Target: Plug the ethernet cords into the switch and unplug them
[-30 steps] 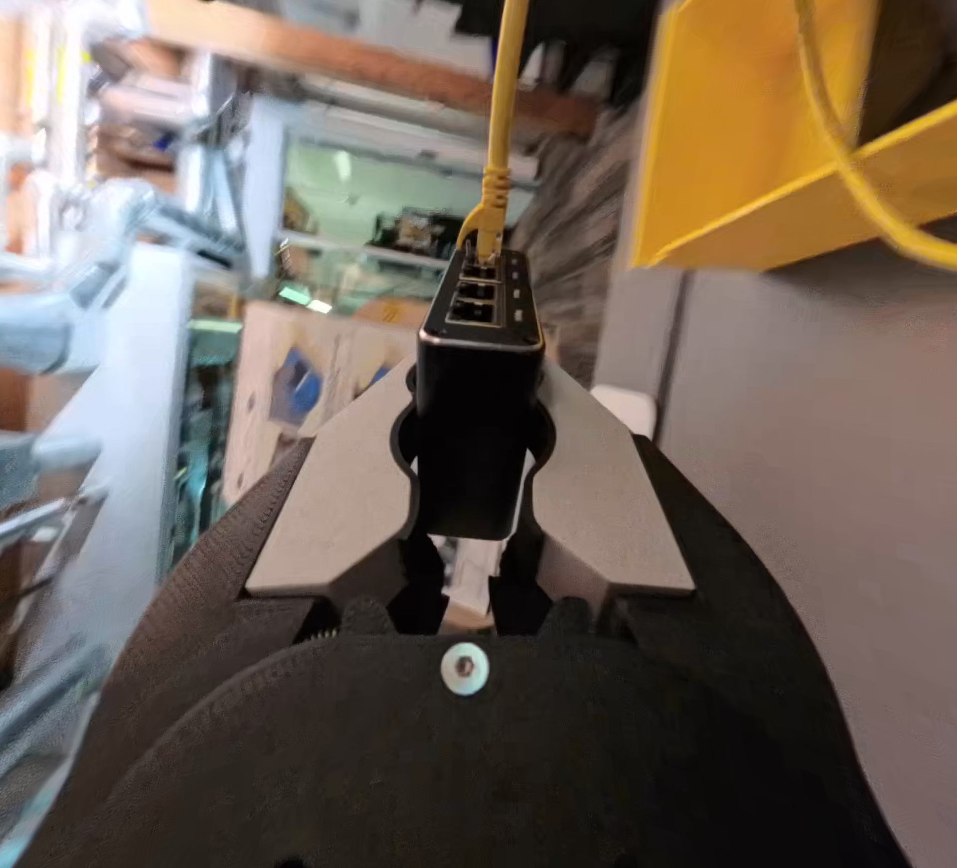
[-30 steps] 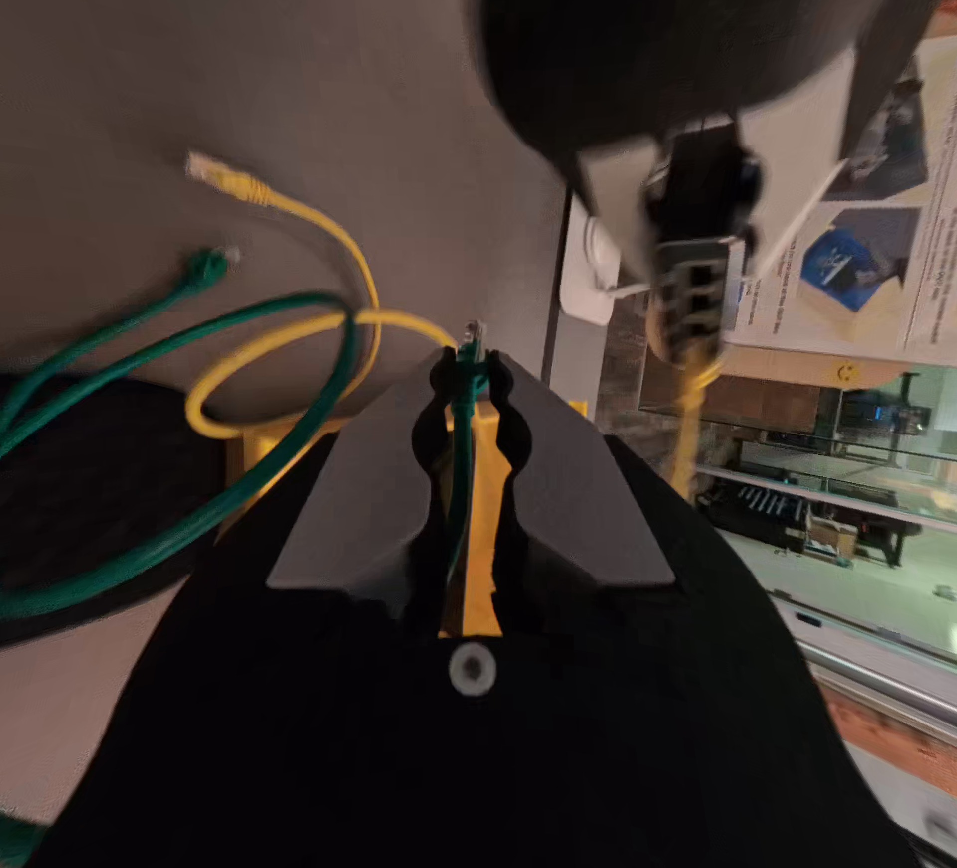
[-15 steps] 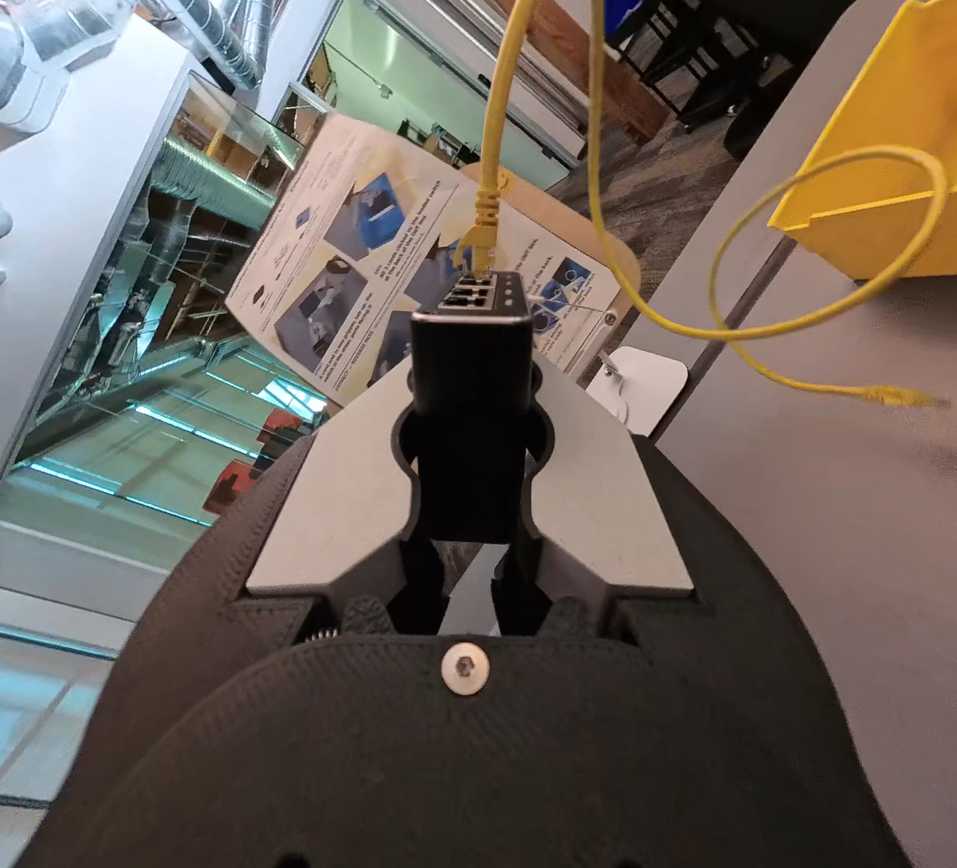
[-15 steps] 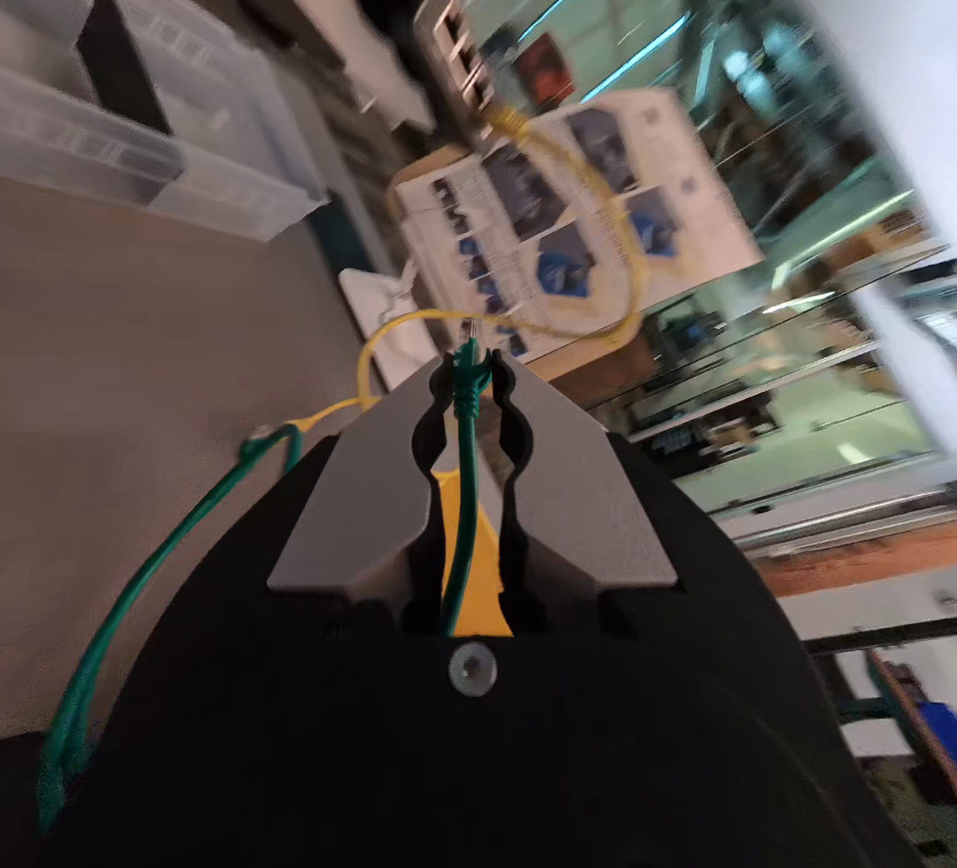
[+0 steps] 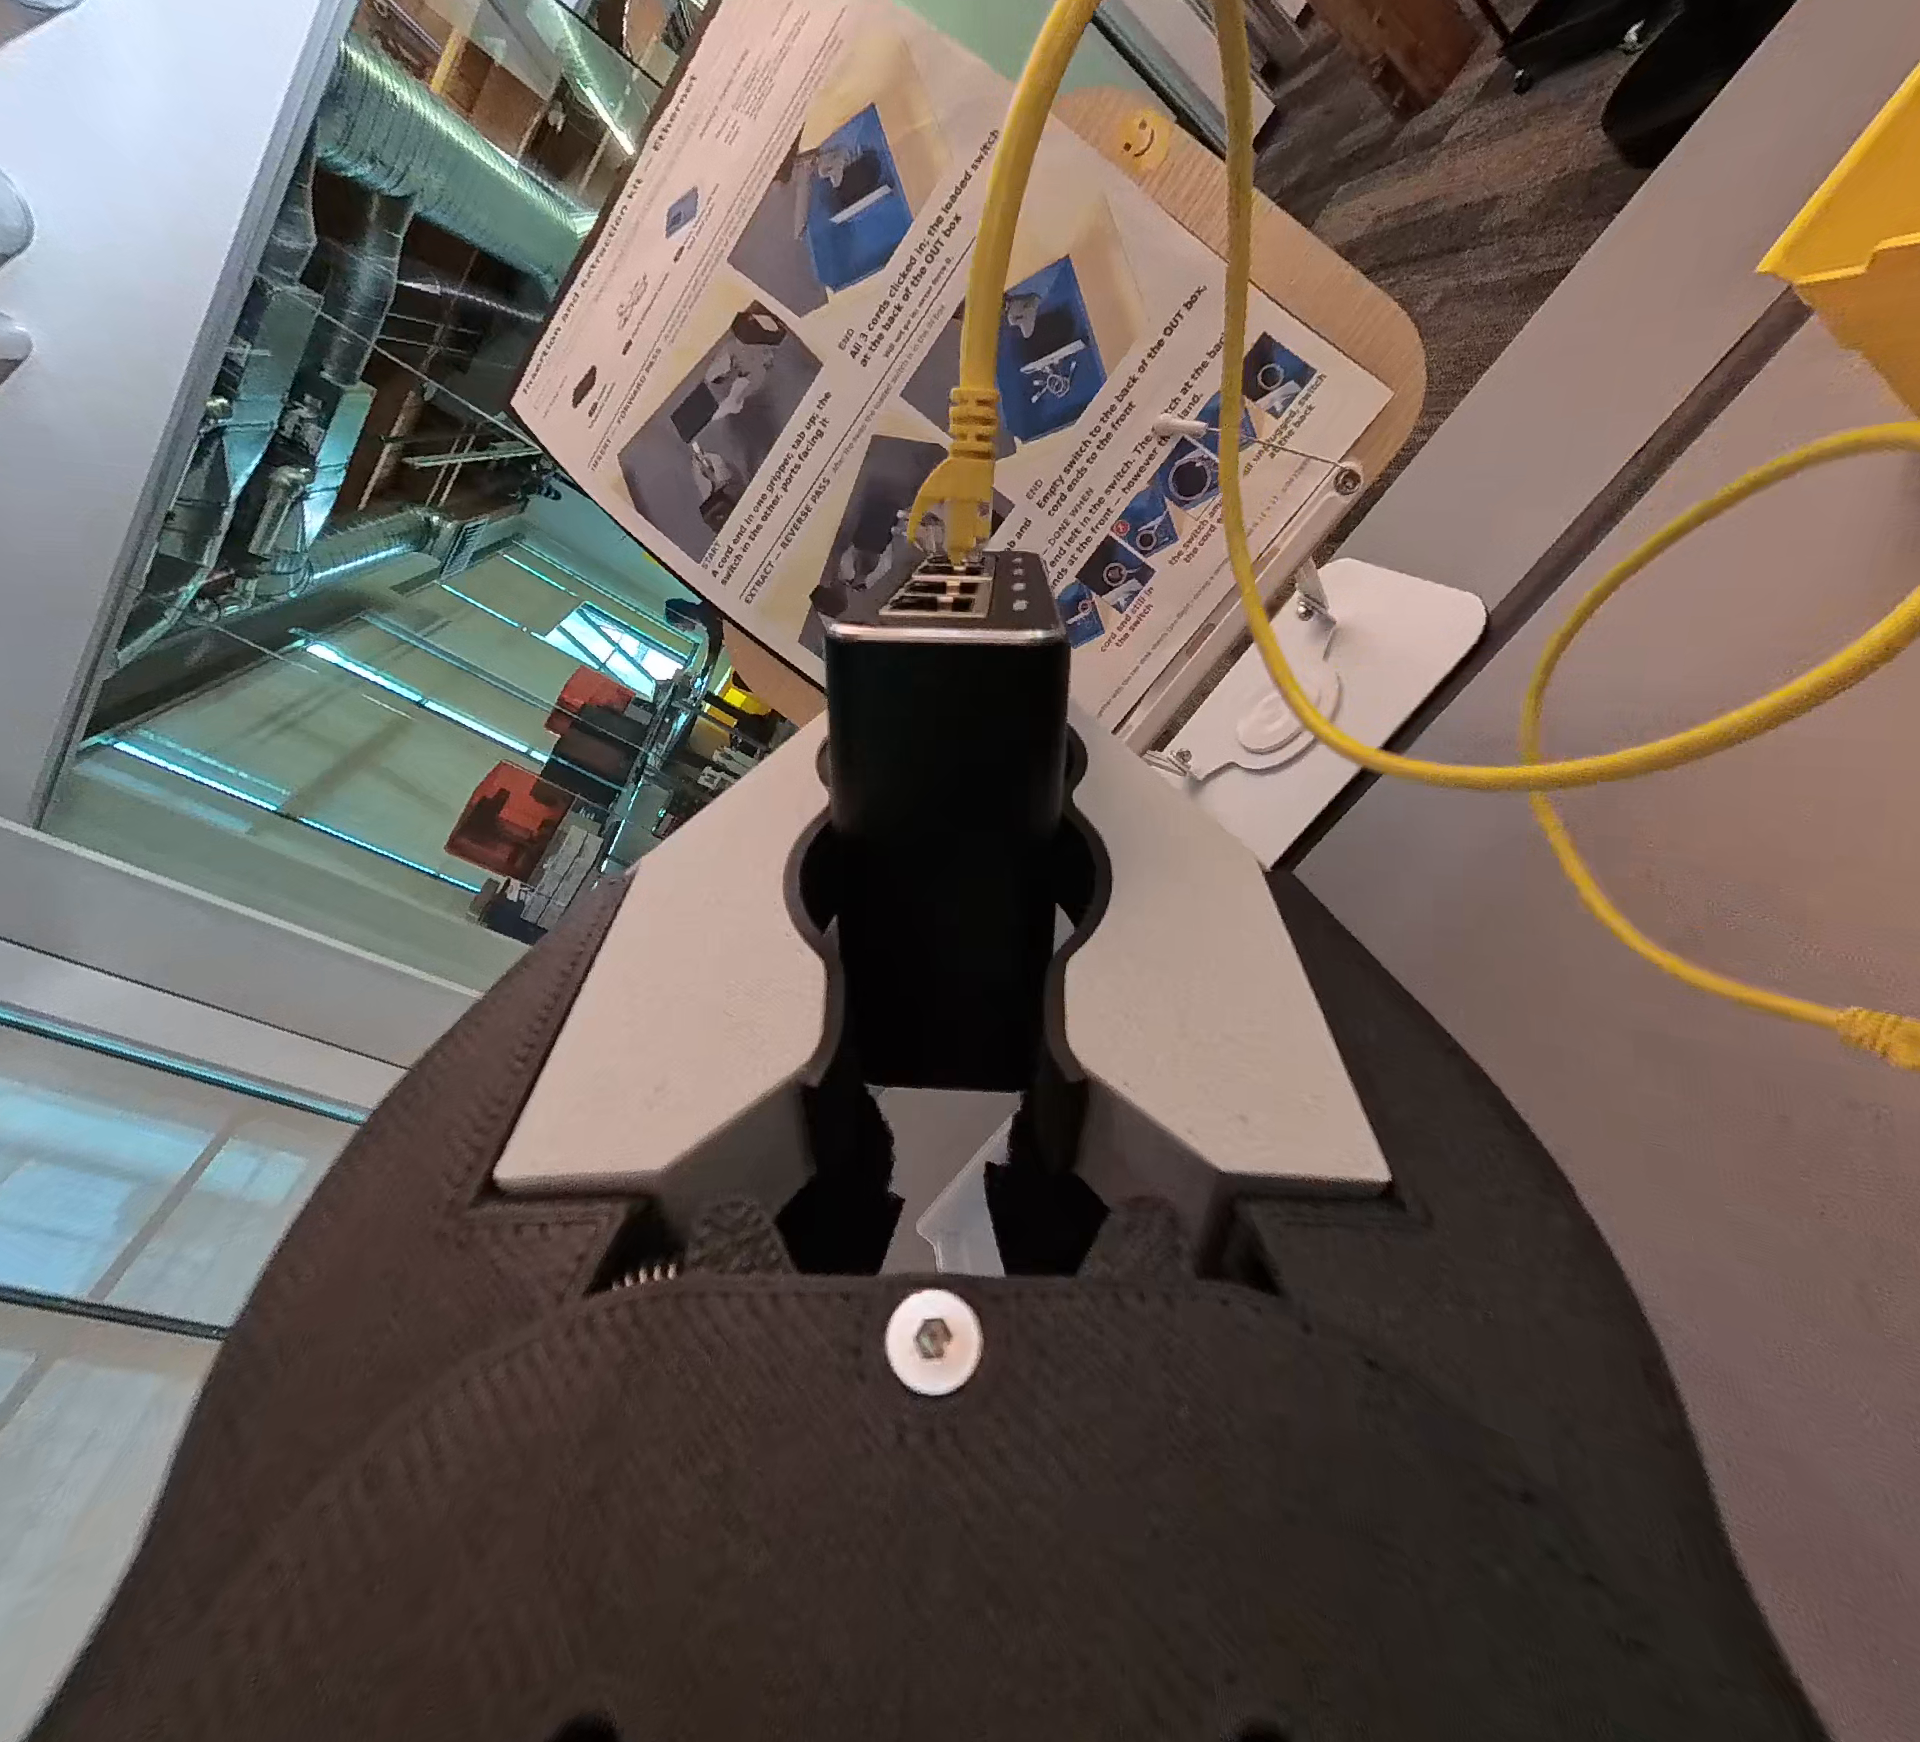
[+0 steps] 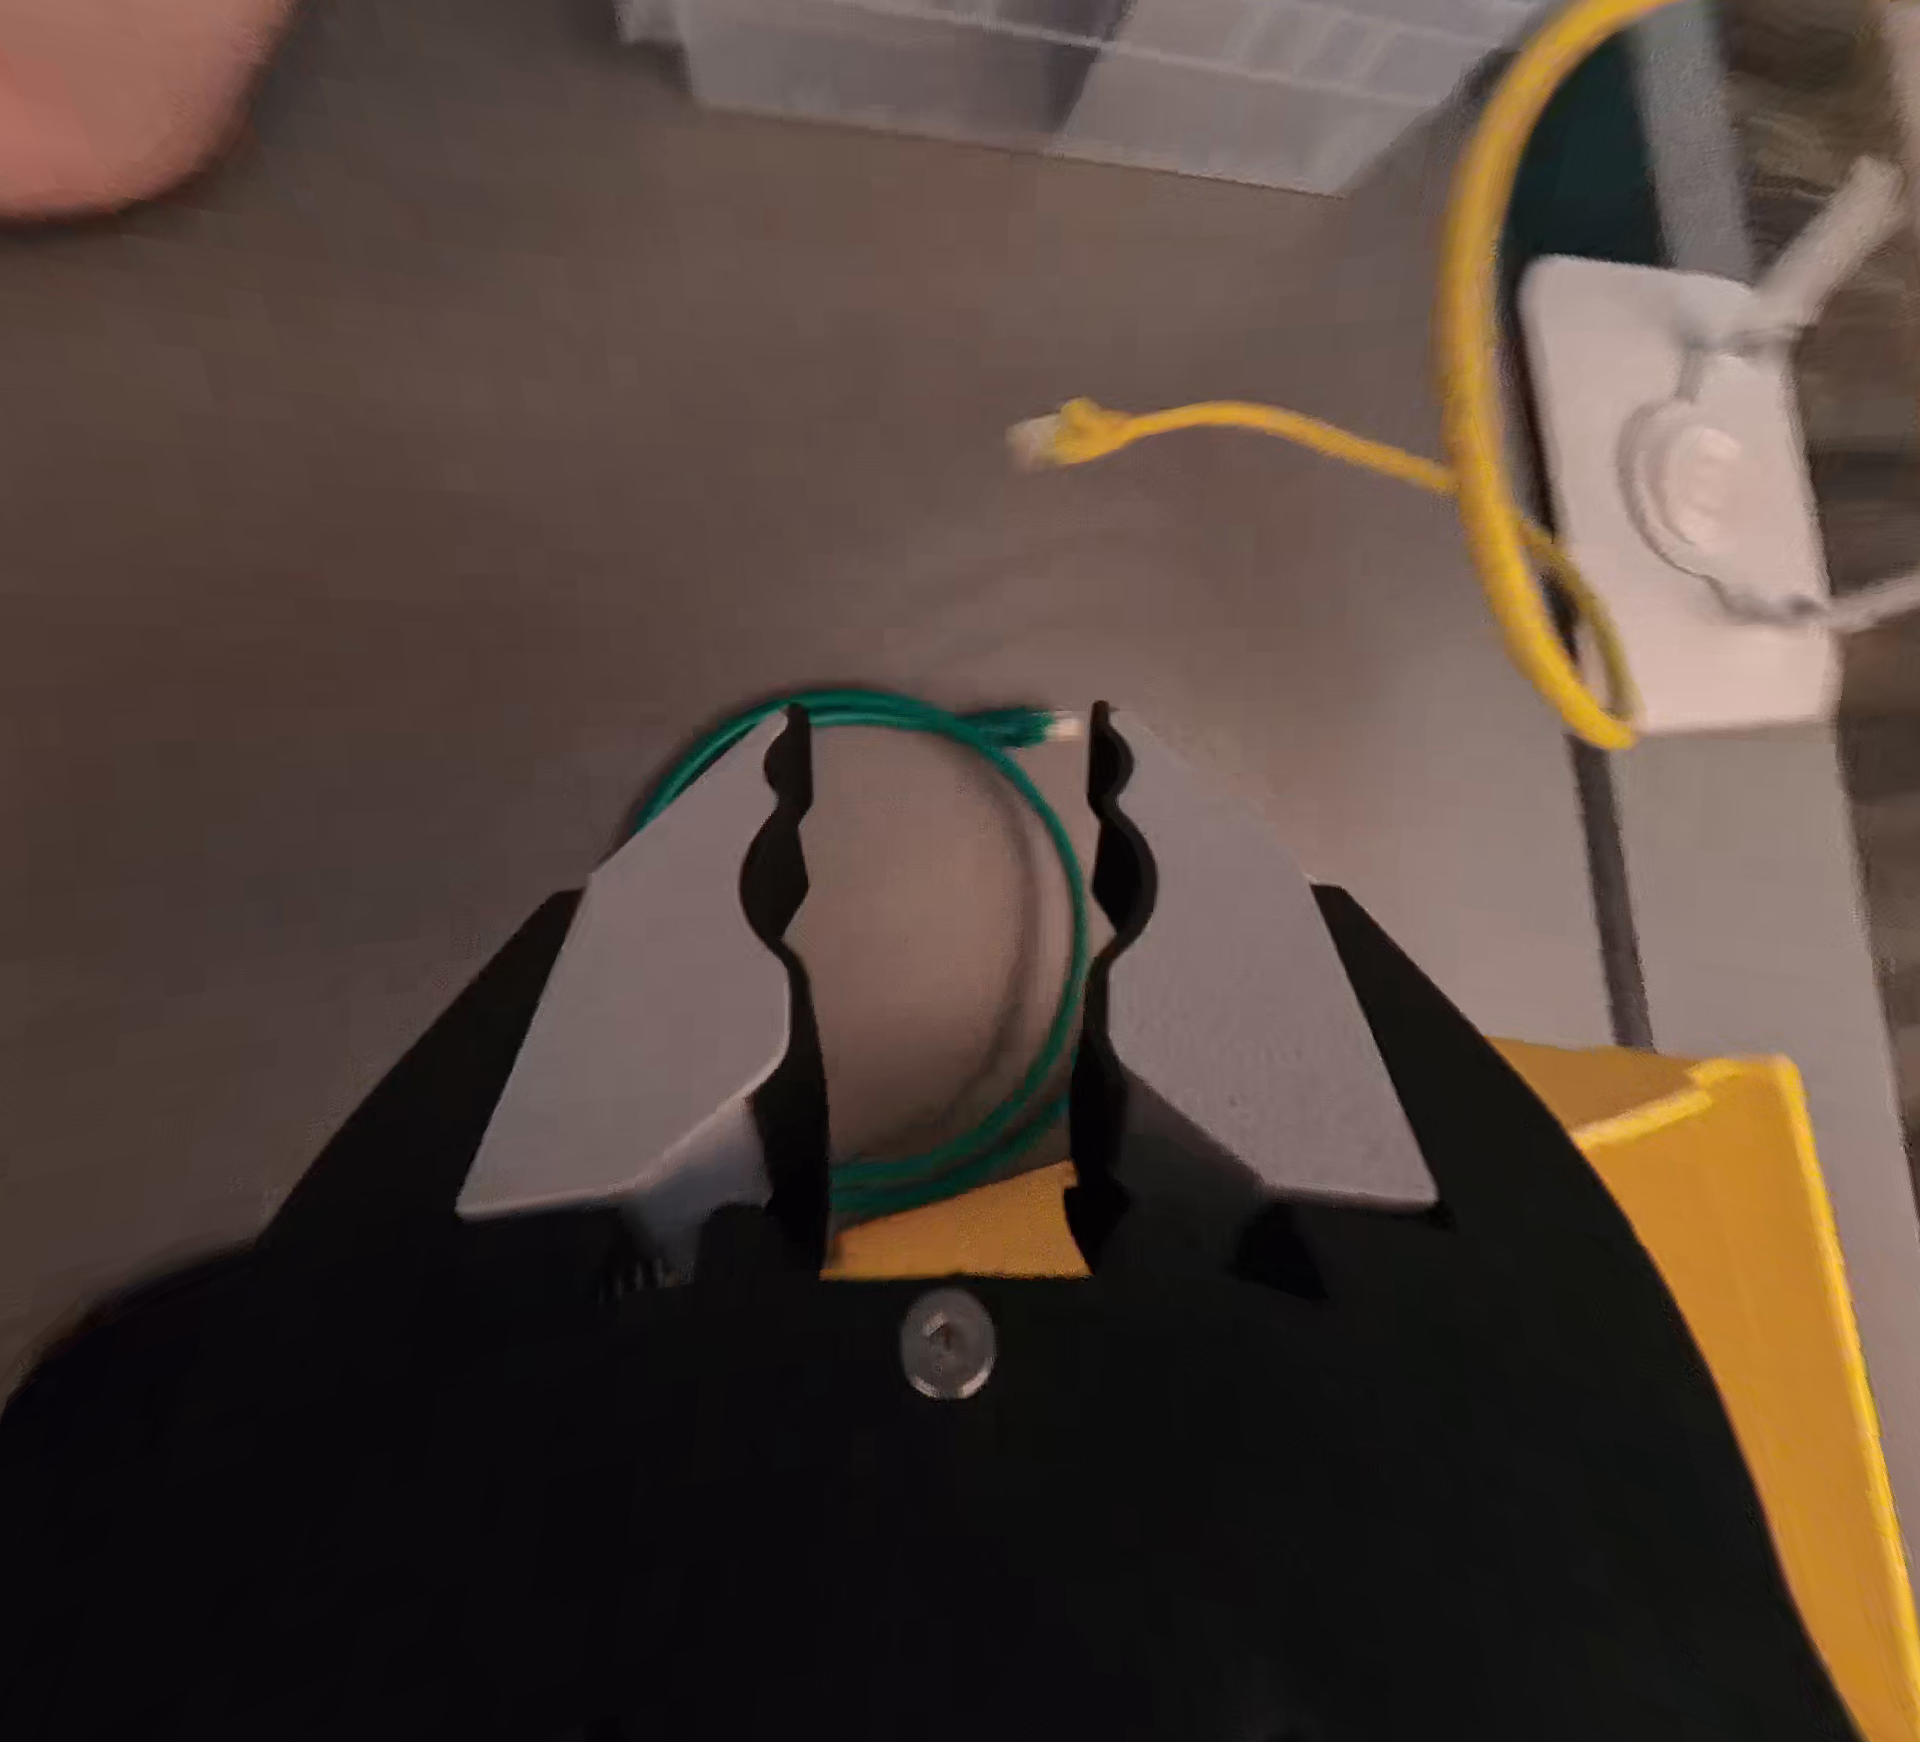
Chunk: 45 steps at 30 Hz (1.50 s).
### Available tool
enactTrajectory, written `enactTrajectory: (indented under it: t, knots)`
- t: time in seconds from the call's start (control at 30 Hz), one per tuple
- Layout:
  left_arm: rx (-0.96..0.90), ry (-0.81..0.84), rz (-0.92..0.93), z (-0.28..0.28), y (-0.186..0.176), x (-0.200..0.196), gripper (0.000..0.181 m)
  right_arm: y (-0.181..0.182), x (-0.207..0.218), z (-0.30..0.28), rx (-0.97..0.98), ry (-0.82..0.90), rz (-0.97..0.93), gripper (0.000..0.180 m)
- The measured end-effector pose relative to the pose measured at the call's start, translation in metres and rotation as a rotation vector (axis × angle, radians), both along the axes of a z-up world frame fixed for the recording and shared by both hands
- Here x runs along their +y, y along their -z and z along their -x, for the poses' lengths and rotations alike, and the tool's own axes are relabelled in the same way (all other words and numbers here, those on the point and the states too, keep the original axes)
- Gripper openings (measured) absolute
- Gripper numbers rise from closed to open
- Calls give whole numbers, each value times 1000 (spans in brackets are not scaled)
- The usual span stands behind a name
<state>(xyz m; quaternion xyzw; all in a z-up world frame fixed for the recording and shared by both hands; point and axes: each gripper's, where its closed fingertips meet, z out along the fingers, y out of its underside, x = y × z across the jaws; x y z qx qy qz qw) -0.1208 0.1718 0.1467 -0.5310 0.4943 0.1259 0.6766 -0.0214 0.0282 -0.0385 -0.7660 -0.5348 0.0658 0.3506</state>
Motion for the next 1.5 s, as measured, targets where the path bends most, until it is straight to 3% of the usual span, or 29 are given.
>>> enactTrajectory:
  t: [0.1, 0.23, 0.33, 0.47, 0.7, 0.8, 0.97, 1.17, 1.33, 1.43, 1.5]
  knots:
    - [3, 9, 1, -2, 0, -1, 33, 31, -48, 3, -102, -204, 151, 67]
    - [0, 17, 1, -3, -1, -2, 33, 92, -76, 0, -337, -197, 423, 70]
    - [-6, 15, -5, 0, -3, -4, 33, 119, -77, -3, -470, -170, 476, 55]
    - [-30, 19, -13, 5, -9, -7, 33, 128, -70, 4, -501, -180, 432, 29]
    - [-37, 17, -25, 6, -12, -10, 33, 127, -77, 9, -518, -303, 405, 14]
    - [-37, 16, -29, 6, -13, -11, 33, 99, -84, 33, -301, -391, 398, 10]
    - [-58, 0, -18, 13, -15, -8, 33, -20, -96, 44, 321, -547, 320, 4]
    - [-62, -3, -16, 13, -16, -9, 33, -147, -90, -30, 712, -418, -36, 4]
    - [-33, 2, -27, 3, -14, -13, 33, -232, -118, -114, 797, -145, -527, 4]
    - [-11, 13, -35, -6, -12, -17, 33, -224, -126, -148, 644, 0, -615, 4]
    - [7, 20, -38, -13, -10, -19, 33, -193, -117, -164, 495, 82, -532, 4]
